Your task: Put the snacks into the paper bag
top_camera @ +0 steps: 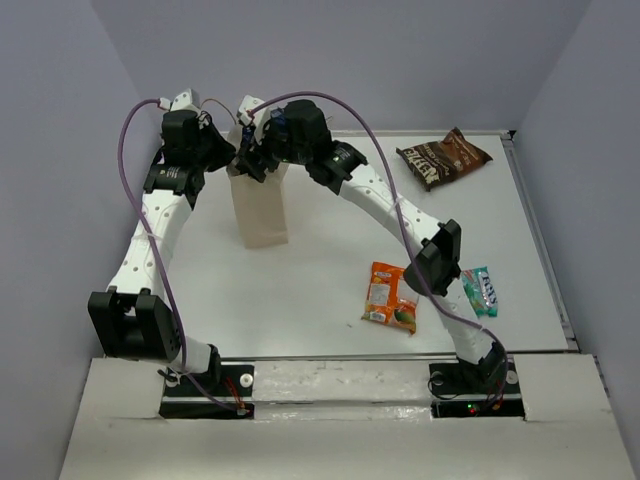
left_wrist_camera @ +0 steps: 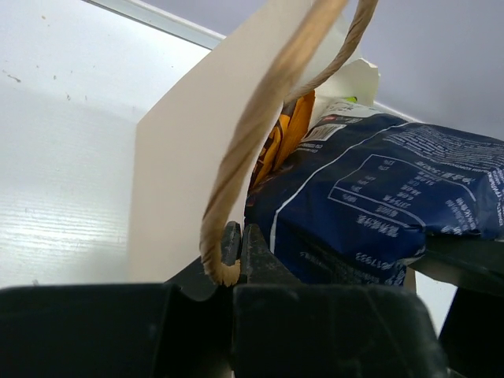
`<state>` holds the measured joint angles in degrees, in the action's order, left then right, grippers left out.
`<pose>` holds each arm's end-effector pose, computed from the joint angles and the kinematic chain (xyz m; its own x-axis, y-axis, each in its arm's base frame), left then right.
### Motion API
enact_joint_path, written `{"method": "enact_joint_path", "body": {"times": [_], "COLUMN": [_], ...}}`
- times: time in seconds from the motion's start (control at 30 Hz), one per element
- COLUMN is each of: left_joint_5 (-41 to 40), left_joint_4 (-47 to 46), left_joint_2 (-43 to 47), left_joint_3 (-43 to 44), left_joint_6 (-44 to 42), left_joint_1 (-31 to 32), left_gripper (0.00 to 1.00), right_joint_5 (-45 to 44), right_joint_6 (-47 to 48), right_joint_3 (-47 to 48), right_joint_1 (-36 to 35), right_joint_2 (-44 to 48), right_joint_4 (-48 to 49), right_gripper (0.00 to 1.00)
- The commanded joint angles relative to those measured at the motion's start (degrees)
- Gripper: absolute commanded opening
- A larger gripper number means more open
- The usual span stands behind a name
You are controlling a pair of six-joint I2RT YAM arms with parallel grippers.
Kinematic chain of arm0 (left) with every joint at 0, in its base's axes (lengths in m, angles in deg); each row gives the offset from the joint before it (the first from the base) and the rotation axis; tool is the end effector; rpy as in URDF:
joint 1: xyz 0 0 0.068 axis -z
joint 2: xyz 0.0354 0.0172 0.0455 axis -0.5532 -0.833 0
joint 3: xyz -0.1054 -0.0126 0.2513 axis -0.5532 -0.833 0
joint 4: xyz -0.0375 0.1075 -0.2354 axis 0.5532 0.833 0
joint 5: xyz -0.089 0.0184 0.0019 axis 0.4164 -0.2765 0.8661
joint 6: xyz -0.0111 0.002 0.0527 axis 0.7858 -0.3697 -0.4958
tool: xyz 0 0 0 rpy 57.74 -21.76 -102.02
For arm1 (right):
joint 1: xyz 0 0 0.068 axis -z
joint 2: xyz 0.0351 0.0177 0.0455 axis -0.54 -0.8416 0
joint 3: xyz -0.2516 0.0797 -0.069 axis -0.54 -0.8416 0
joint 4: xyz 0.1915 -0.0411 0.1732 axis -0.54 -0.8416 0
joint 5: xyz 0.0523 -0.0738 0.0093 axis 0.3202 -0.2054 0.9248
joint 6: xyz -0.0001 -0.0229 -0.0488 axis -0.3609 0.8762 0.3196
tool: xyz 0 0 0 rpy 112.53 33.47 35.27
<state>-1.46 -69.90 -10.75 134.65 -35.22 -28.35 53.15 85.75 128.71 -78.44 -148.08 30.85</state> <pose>0.3367 -0.0345 0.4010 -0.3313 -0.3969 -0.8559 0.0511 0.8983 -0.4364 0.3649 0.3924 0.3891 0.1678 -0.2601 -0.9509 -0.9035 0.3452 -0.2539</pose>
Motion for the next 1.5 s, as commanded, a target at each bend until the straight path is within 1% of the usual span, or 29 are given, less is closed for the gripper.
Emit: {"method": "enact_joint_path", "body": {"times": [0.0, 0.07, 0.1, 0.13, 0.17, 0.2, 0.37, 0.43, 0.47, 0.5, 0.57, 0.6, 0.63, 0.67, 0.7, 0.73, 0.77, 0.87, 0.9, 0.93, 0.97, 1.0, 1.1, 1.13, 1.3, 1.47], "left_joint_5": [1.38, 1.91, 2.17, 2.52, 3.39, 3.84, 4.02, 3.93, 3.76, 3.76, 3.75, 4.02, 4.11, 4.45, 4.55, 4.72, 4.72, 4.81, 4.72, 4.63, 4.63, 4.63, 4.81, 4.9, 4.63, 4.63], "left_joint_4": [-1.97, -2.06, -2.15, -2.24, -2.41, -2.5, -2.68, -2.59, -2.59, -2.59, -3.11, -3.29, -3.38, -3.47, -3.47, -3.38, -3.38, -3.38, -3.29, -3.12, -3.03, -3.03, -3.2, -3.29, -3.38, -3.12], "left_joint_2": [-0.49, -0.76, -0.84, -0.93, -1.19, -1.28, -1.9, -1.99, -1.99, -1.9, -1.46, -1.46, -1.63, -1.81, -1.99, -2.16, -2.42, -2.34, -2.34, -2.34, -2.34, -2.34, -2.08, -1.99, -1.64, -1.29], "left_joint_3": [-0.94, -1.2, -1.38, -1.55, -1.73, -1.73, -2.17, -2.78, -3.48, -3.92, -4.89, -4.98, -4.98, -4.81, -4.63, -4.54, -4.37, -4.45, -4.45, -4.54, -4.72, -4.81, -5.07, -5.16, -4.81, -4.46], "left_joint_6": [-0.54, -0.45, -0.36, -0.27, -0.19, 0.08, 0.61, 0.78, 0.7, 0.61, 0.61, 0.69, 0.78, 0.96, 1.05, 1.05, 1.05, 0.87, 0.52, 0.26, 0.17, 0.08, 0.17, 0.17, -0.1, -0.27], "left_joint_1": [0.04, 0.04, -0.14, -0.14, -0.31, -0.4, -0.93, -1.28, -1.37, -1.37, -1.37, -1.37, -1.45, -1.46, -1.46, -1.37, -1.37, -1.37, -1.37, -1.45, -1.37, -1.37, -1.46, -1.37, -1.45, -1.37], "left_gripper": [0.0, 0.0, 0.0, 0.0, 0.0, 0.0, 0.0, 0.0, 0.0, 0.0, 0.0, 0.0, 0.0, 0.0, 0.0, 0.0, 0.0, 0.0, 0.0, 0.0, 0.0, 0.0, 0.0, 0.0, 0.0, 0.0], "right_joint_5": [-0.69, -1.39, -1.4, -1.22, -1.4, -1.75, -5.87, -9.99, -18.19, -23.58, -31.16, -32.41, -34.6, -37.32, -36.74, -35.86, -35.5, -36.56, -33.25, -31.91, -29.63, -28.39, -24.96, -24.52, -23.55, -23.81], "right_joint_6": [-0.92, -3.1, -3.55, -3.82, -3.39, -3.38, -3.73, -7.76, -10.56, -18.77, -31.45, -39.6, -41.42, -43.62, -45.55, -47.92, -51.42, -53.39, -53.92, -54.09, -53.84, -53.75, -55.23, -56.2, -60.5, -62.27], "right_joint_3": [5.19, 4.49, 3.7, 2.56, 0.55, -0.08, -2.2, -1.76, -1.93, -2.46, -8.67, -13.4, -18.75, -27.42, -30.38, -33.11, -38.01, -43.93, -45.69, -45.35, -42.48, -40.62, -35.96, -34.38, -32.61, -28.4], "right_joint_1": [-1.53, -1.53, -2.05, -2.05, -2.58, -2.58, -2.58, -2.58, -1.8, -0.66, 3.11, 6.26, 7.08, 7.78, 10.66, 12.43, 13.75, 17.8, 18.59, 19.12, 19.13, 19.13, 19.13, 19.13, 19.13, 19.13], "right_joint_2": [2.66, 6.51, 8.1, 9.86, 11.44, 13.55, 15.24, 15.85, 16.46, 17.34, 22.42, 25.14, 27.95, 31.98, 33.16, 34.21, 35.87, 37.73, 37.65, 36.87, 35.81, 33.19, 29.66, 28.0, 22.89, 18.06], "right_joint_4": [3.28, 4.68, 6.95, 8.11, 8.99, 9.0, 4.61, 3.02, 3.02, 1.63, -1.45, -2.25, -1.65, -0.94, -1.2, -1.29, -1.2, 0.98, 3.87, 4.77, 5.04, 5.13, 5.48, 5.83, 7.41, 7.24], "right_gripper": [0.8, 0.82, 0.84, 0.89, 0.89, 0.91, 0.96, 0.95, 0.93, 0.87, 0.83, 0.79, 0.79, 0.79, 0.83, 0.85, 0.86, 0.87, 0.87, 0.86, 0.86, 0.86, 0.86, 0.86, 0.86, 0.84]}}
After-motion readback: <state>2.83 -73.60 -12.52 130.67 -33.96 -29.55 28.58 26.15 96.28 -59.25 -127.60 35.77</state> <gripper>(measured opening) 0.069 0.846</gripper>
